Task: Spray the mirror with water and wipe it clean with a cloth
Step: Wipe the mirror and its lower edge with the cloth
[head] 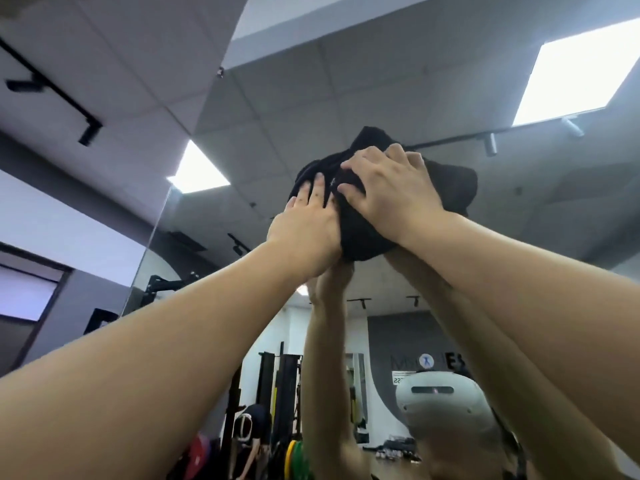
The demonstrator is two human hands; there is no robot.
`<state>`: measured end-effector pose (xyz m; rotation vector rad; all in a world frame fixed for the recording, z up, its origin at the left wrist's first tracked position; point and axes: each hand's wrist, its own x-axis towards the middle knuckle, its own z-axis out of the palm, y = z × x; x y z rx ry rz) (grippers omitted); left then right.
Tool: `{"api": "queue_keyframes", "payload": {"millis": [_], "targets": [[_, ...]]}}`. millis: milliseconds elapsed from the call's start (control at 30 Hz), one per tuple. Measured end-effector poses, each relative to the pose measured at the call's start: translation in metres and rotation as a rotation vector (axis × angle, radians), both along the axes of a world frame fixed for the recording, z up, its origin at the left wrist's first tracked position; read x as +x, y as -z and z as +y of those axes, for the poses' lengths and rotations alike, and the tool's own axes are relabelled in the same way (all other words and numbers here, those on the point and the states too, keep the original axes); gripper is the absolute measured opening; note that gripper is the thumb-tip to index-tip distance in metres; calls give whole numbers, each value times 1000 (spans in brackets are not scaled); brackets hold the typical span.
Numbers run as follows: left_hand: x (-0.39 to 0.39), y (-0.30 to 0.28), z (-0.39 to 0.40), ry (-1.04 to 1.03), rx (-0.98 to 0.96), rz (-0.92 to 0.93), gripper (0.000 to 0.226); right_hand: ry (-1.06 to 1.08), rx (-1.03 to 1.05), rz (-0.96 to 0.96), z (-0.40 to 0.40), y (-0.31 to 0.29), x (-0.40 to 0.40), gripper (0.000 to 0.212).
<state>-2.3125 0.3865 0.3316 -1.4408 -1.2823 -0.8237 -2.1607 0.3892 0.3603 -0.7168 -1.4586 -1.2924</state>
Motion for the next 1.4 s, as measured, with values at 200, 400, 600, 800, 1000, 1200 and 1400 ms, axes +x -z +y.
{"api": "queue_keyframes", "payload": {"millis": [200,400,600,800,1000,1200,1400], "targets": [[-29,-38,2,-51,-34,-60,94,70,3,192,9,-33,-36,73],[-46,-59,5,-31,-7,-156,82,57,-62,211,10,-61,-72,77],[-63,-65,8,10,48,-213,74,26,-32,154,14,-79,-89,76],[-73,-71,9,32,92,-235,73,19,-1,132,16,-88,-97,78],[-77,-73,11,66,154,-258,65,20,30,135,18,-89,-102,77],[-82,-78,12,60,171,-224,63,28,27,136,17,-91,-104,77],[-83,-78,12,46,153,-235,69,43,13,127,16,-89,-103,76]]}}
